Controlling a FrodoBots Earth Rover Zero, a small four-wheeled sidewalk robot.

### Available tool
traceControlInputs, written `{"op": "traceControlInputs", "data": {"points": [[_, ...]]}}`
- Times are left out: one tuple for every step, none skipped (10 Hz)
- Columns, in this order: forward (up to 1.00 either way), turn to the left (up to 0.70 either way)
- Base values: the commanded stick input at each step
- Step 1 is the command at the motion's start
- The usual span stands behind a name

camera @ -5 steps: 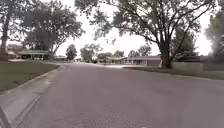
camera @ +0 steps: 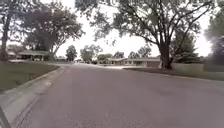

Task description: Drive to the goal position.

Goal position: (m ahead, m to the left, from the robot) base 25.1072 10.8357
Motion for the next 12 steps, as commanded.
{"op": "traceControlInputs", "data": {"points": [[0.70, 0.00], [0.70, 0.00], [0.70, 0.00], [0.70, 0.00], [0.70, 0.00], [0.70, 0.00], [0.70, 0.00], [0.70, 0.00], [0.70, 0.00], [0.70, 0.00], [0.70, 0.00], [0.70, 0.00]]}}
